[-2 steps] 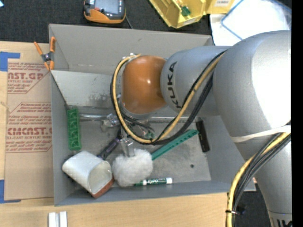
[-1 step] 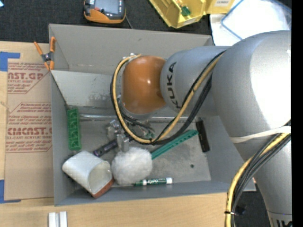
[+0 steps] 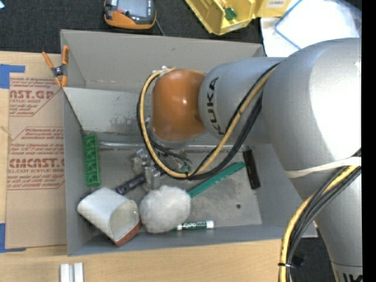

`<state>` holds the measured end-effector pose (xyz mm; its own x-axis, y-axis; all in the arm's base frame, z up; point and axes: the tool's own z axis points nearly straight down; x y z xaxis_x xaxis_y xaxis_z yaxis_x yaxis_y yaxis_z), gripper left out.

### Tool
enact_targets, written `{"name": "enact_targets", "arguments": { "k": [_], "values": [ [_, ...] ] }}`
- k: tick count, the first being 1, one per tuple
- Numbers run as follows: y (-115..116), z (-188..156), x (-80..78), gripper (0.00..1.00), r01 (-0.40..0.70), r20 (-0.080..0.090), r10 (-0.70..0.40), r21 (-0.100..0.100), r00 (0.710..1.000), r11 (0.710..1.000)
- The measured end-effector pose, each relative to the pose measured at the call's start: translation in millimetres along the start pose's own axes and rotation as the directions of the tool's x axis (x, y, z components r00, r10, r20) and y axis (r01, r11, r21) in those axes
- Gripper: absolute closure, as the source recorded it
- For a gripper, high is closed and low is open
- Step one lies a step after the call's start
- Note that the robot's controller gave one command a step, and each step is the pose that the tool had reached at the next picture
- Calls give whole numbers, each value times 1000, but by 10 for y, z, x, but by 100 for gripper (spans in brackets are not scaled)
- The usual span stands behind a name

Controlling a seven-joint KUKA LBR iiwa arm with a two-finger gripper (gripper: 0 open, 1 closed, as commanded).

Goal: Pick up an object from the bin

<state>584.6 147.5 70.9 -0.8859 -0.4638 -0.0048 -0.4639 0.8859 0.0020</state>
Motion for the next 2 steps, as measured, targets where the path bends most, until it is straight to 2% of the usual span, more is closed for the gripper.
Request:
{"name": "enact_targets", "arguments": {
  "k": [1,2],
  "values": [
    [289,-752,123,100,-27,7,27,-1,1000,1000],
    [72,-1659,-103,100,22,1,-22,0,1000,1000]
  ]
}}
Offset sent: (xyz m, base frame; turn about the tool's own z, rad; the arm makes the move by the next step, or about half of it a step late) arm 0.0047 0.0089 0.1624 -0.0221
